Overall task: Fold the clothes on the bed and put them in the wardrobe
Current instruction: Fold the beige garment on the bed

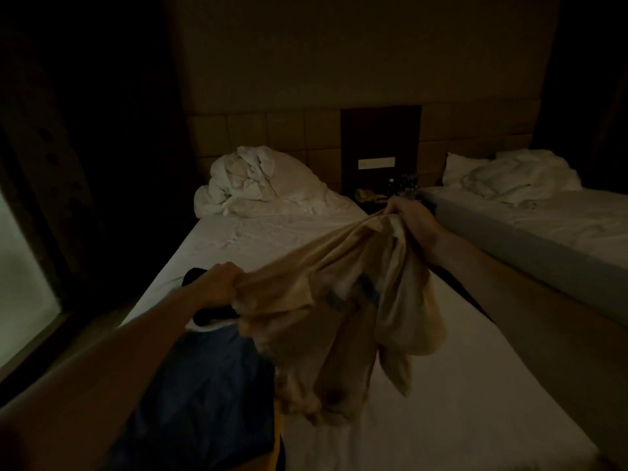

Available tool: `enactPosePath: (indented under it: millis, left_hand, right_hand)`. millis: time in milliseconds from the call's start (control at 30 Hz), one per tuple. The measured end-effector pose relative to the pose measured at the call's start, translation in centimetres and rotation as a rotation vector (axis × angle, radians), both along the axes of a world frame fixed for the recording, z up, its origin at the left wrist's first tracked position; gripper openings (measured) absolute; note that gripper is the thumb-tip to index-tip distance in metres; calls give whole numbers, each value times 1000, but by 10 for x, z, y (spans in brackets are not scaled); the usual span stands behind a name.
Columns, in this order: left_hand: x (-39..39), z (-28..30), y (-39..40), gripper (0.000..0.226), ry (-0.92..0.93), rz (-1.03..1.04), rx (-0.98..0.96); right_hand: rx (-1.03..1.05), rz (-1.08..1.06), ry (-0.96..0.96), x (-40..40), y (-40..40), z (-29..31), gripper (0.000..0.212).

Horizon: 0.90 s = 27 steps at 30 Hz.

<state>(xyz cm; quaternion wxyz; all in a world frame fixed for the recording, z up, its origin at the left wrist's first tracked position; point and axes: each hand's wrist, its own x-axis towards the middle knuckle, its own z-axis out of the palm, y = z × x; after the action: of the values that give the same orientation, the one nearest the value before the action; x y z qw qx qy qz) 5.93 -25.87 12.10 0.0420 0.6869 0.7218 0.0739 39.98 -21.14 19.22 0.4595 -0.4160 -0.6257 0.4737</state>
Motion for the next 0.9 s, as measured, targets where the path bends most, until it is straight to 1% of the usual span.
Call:
enactPosePath:
  millis: [67,100,133,167,200,233,267,300,333,367,400,433,467,500,533,567,600,667,733,767,833,867,900]
  left_hand:
    - [-4,0,-3,37,-280,41,87]
    - [-1,2,-4,36,-426,51,145]
    - [4,6,-5,33,-560,51,191]
    - [10,9,-4,29,-679,46,225]
    - [17,11,-2,27,-777,38,245]
    - [24,13,0,28,-844,34,256]
    - [32,17,0,31,-885,22,260]
    - [39,20,2,33,-901,-2,260]
    - [48,24,2,34,-911,-40,258]
    - [58,28,3,34,-907,-85,252]
    - [68,32,3,34,-900,-128,246]
    - [79,34,5,33,-875,-173,247]
    - [89,36,6,31,-852,-217,250]
    - [96,36,9,27,-824,-259,259]
    - [102,36,10,23,-813,-297,279]
    - [105,35,10,18,-829,-318,296]
    - [106,31,11,15,-885,-331,310]
    - [103,17,14,28,-1022,-293,314]
    - [96,-7,17,40,-1062,-217,228]
    - [92,-23,17,45,-1037,-199,132]
    - [82,-58,18,59,-915,-273,-101]
    - [79,-72,18,62,-841,-318,-159]
    - [76,-80,15,59,-757,-310,-160]
  right_hand:
    - [3,-51,52,12,2,-4,33]
    - [6,-72,50,17,4,-7,34]
    - [9,-89,6,20,8,-13,35]
    - [12,-98,-83,21,12,-18,37]
    - [10,-94,-227,21,14,-24,38]
    - [34,-78,-452,20,19,-31,36]
    - [49,-46,-677,15,15,-36,27]
    - [131,9,-844,9,15,-43,18]
    - [159,66,-891,2,9,-47,28]
    - [181,122,-828,-6,4,-52,51]
    - [190,167,-704,-18,-4,-56,74]
    - [215,228,-616,-31,-10,-57,91]
    - [255,275,-577,-46,-17,-58,101]
    - [307,280,-536,-59,-16,-63,104]
    - [368,237,-494,-70,-16,-67,99]
    - [410,160,-451,-79,-14,-68,86]
    - [449,77,-417,-84,-11,-69,71]
    - [460,-50,-373,-87,-2,-72,47]
    - [329,-119,-217,-85,7,-71,32]
    - [224,-132,-112,-83,10,-68,29]
    - [34,-109,103,-78,11,-59,23]
    - [-30,-71,195,-75,9,-54,20]
    - [-68,-34,266,-71,8,-50,18]
